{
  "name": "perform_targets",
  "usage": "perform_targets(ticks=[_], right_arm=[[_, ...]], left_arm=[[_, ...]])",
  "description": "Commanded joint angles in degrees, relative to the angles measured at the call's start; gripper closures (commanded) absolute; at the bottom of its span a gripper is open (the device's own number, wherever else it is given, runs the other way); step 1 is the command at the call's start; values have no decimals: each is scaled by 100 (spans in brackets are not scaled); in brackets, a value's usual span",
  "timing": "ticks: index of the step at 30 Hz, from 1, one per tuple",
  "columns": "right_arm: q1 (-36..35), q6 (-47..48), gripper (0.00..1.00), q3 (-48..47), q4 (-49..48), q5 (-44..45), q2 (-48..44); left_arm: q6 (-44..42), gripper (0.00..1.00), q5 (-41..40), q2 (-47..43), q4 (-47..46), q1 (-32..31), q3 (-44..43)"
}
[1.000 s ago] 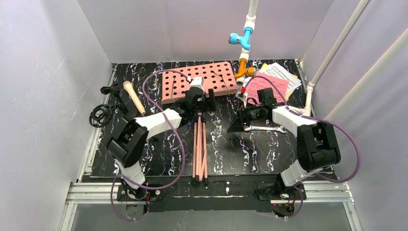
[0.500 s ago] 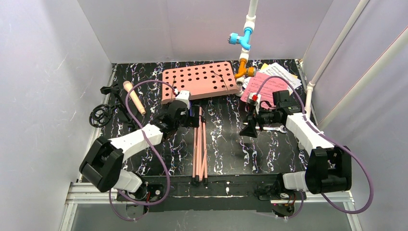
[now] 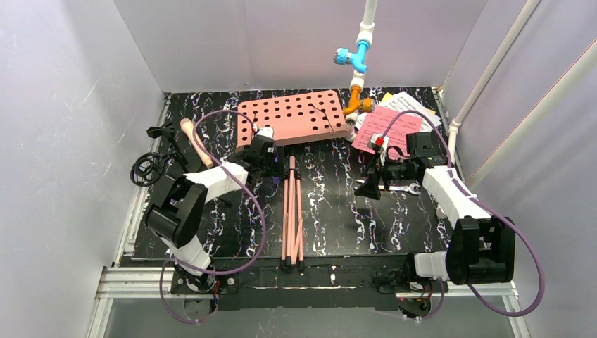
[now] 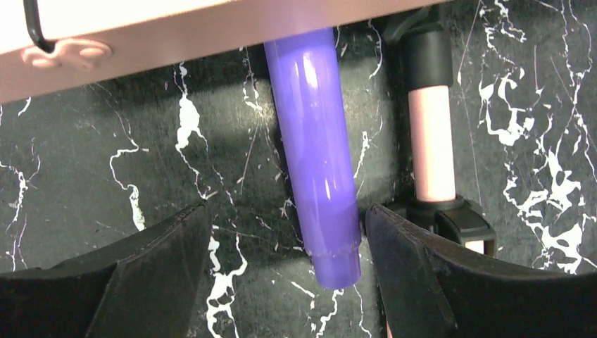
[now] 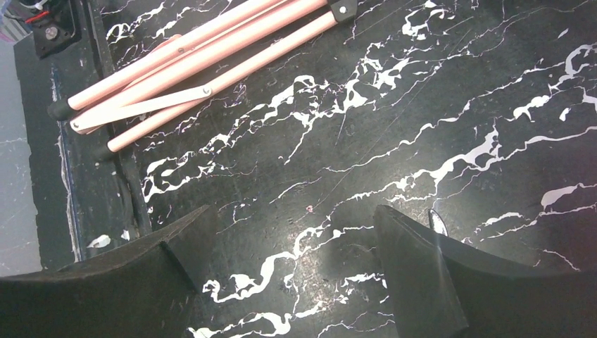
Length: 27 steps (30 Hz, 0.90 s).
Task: Pack up the instrument practice props
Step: Move the microphone to the center of the board.
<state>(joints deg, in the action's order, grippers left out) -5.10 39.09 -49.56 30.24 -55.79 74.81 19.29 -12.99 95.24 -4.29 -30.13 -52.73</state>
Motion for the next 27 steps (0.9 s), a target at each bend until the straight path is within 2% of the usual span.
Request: perform_targets(ticks=[1,3,4,7,9,12,14,18,22,27], right_arm=[[45,88,10,87,30,-203,-133],[51,87,10,78,39,-221,-132],[55,92,9,83,43,-234,-133],[53,98,10,87,52,-254,-133],[53,105,10,79,64,-281,-139],[53,115,10,70,83,-288,-149],[53,123,10,69,86,-292,-163],[53,134,10,52,109,-330,-183],[53,143,10,47,124,-370,-201],[53,143,10,43,128,-380,-224]], left_arm=[[110,23,125,234,89,7,-402],[238,25,-103,448,256,1,-589],[322,33,-249,544,365,6,-683],[547,43,-599,825,836,3,-961],[573,52,-554,916,975,7,-1035],[564,83,-322,808,951,7,-840],[542,93,-135,618,997,1,-641],[753,96,115,-114,1152,-40,23],[1339,97,272,-1005,1370,-89,716],[3106,96,115,-2022,1876,-92,1472]])
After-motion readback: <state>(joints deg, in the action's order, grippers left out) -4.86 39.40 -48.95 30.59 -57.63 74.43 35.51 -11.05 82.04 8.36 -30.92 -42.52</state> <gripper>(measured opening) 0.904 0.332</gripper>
